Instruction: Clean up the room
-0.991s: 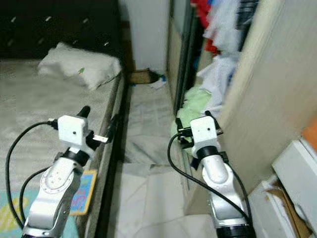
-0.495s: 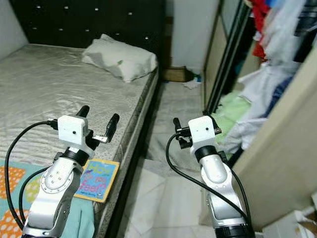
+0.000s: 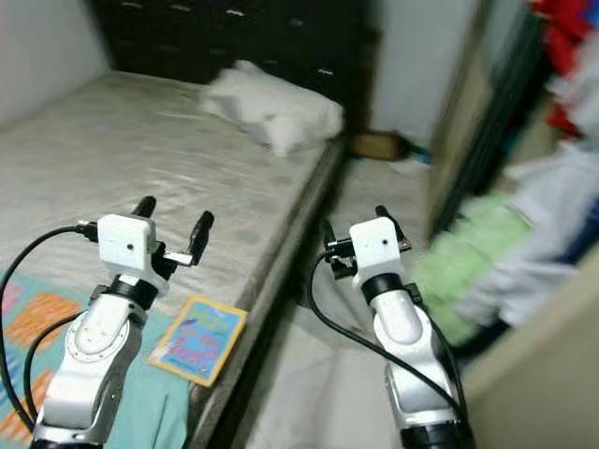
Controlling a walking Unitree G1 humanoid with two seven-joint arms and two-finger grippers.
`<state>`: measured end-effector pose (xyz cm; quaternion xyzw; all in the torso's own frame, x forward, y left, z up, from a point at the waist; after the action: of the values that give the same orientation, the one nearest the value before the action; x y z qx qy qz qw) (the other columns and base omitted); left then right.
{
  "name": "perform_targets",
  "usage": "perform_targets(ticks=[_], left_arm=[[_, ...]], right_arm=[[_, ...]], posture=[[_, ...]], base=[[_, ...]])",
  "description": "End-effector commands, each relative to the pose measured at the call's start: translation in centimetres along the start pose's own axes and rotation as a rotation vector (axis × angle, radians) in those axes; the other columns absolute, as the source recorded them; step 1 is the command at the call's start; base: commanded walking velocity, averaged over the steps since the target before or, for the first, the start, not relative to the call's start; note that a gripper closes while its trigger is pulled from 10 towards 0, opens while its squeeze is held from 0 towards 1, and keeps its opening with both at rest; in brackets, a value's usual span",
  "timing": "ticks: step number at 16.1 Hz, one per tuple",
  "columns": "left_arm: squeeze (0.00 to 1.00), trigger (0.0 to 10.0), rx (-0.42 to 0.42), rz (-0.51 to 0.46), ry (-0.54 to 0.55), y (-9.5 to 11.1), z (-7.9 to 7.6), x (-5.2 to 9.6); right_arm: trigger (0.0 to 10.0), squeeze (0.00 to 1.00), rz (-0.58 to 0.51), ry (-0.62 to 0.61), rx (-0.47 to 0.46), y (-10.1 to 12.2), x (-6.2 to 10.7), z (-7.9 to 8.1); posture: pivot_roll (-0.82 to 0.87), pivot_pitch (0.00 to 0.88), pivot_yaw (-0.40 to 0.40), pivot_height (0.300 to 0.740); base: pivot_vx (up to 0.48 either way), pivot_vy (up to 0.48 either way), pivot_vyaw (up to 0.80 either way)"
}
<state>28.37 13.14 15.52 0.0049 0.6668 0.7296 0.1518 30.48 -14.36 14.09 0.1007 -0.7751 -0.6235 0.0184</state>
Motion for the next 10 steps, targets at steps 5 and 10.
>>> perform_targets(ticks=[5,10], left_arm=[[0.00,10.0,-0.007,-0.007,-0.010,0.14,-0.41,-0.21],[0.00,10.0,-0.011,-0.011,-0.011,0.17,-0.46,-0.32]], right_arm=[[10.0,0.00,-0.008,-0.006,0.004,0.10,-0.11,-0.35],[10.0,0.00,-0.011,0.000,0.005,0.08,-0.22,-0.30]], posture=[[-0.03,0.002,-0.026,0.740],[-0.03,0.000,-0.025,0.740]], base=[[0.000,0.000,0.80],[0.000,0.000,0.80]])
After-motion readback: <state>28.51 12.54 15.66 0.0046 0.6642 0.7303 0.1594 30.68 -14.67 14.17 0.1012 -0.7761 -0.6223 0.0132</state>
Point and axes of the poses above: a point about 5 cm out from each wrist's last joint towards the gripper, its own x axis pointing back from the gripper into the wrist, its own y axis along the axis of the wrist's last joint, z = x × y, the point moved 1 cm from there along -x, pointing out of the wrist towards the gripper, and after that the axes turned 2 degrees about -x, right-handed, at the moved point
